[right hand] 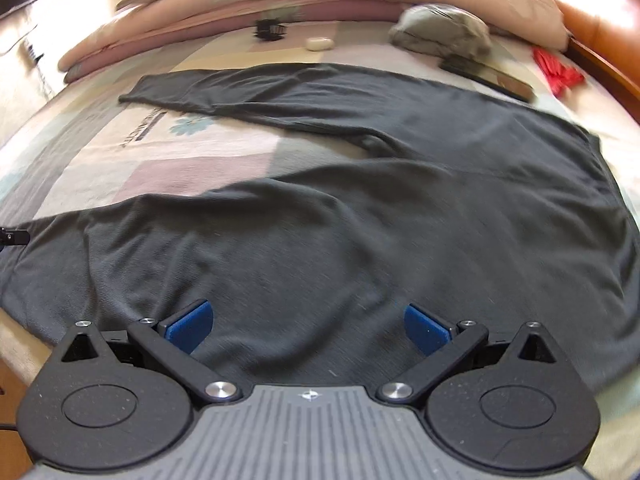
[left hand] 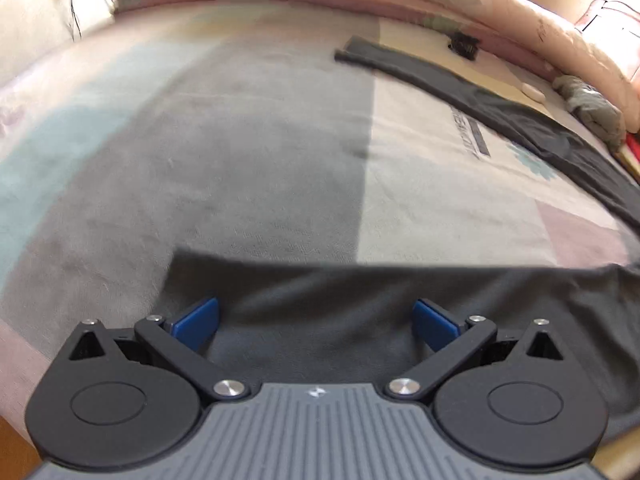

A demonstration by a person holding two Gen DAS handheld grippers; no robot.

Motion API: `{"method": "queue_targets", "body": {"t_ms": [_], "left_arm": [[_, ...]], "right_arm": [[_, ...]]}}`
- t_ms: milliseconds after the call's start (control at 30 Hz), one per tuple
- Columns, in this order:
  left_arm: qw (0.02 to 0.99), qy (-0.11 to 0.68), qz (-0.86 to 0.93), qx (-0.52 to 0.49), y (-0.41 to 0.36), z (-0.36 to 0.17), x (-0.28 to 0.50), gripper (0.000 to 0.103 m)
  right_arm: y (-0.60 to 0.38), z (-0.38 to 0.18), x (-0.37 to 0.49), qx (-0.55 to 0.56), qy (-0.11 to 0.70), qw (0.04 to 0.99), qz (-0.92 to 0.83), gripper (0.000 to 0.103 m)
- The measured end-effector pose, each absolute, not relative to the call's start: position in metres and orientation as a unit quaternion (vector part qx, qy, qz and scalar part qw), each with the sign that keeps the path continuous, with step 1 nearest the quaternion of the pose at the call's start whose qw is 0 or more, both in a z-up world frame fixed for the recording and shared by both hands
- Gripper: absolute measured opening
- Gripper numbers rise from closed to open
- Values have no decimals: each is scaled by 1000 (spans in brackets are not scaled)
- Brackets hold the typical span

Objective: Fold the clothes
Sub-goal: 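Hover both open grippers over the pant leg edge, aligning for a grasp, then grasp the sweatpants waistband with the right gripper and lift it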

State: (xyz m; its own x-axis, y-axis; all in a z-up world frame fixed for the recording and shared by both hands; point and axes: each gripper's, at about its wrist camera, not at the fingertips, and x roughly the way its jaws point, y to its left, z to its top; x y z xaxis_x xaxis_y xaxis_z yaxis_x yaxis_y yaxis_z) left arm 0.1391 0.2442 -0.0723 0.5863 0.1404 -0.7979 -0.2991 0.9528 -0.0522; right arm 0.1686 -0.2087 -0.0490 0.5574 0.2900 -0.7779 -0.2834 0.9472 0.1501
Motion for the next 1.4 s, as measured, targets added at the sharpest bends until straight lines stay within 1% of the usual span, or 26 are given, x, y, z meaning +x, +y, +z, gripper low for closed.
{"method": "queue_targets", "body": {"t_ms": [67,200,400,500,567,600,733,933,1033,1133,1233,1400], "left_arm": [[887,444,109,-68,232,-68,142,102],[901,431,45,-16,190,-52,146,102],[902,429,-50,-4,128,-48,160,102],[885,462,-60,-7,112,-66,168,102],[883,465,-52,26,102,-75,167,102],[883,465,-52,38,98,-74,168,102],[884,463,-54,26,94,-61,180,102],[892,436,-105,51,57,-36,212,102],[885,433,-150,82,25,-30,234,102],[886,409,-180,122,-8,-20,254,102],[884,395,-221,114,-35,-14,273,102],[873,391,-271,110,-70,-18,295,102]], "right_arm": [[-225,-46,165,19,441,883,156,103],[-258,-40,165,21,424,895,136,103],[-306,-59,170,48,434,894,103,103],[-328,-67,169,63,445,888,97,103],[-335,-65,169,67,448,886,102,103],[-339,-62,170,67,448,886,99,103],[-353,-50,178,67,437,892,98,103],[-390,-36,220,133,416,889,135,103],[-406,-28,242,144,411,888,149,103],[-427,-20,264,162,398,888,163,103],[-455,-20,292,197,397,879,177,103],[-505,-38,349,278,424,844,175,103]]}}
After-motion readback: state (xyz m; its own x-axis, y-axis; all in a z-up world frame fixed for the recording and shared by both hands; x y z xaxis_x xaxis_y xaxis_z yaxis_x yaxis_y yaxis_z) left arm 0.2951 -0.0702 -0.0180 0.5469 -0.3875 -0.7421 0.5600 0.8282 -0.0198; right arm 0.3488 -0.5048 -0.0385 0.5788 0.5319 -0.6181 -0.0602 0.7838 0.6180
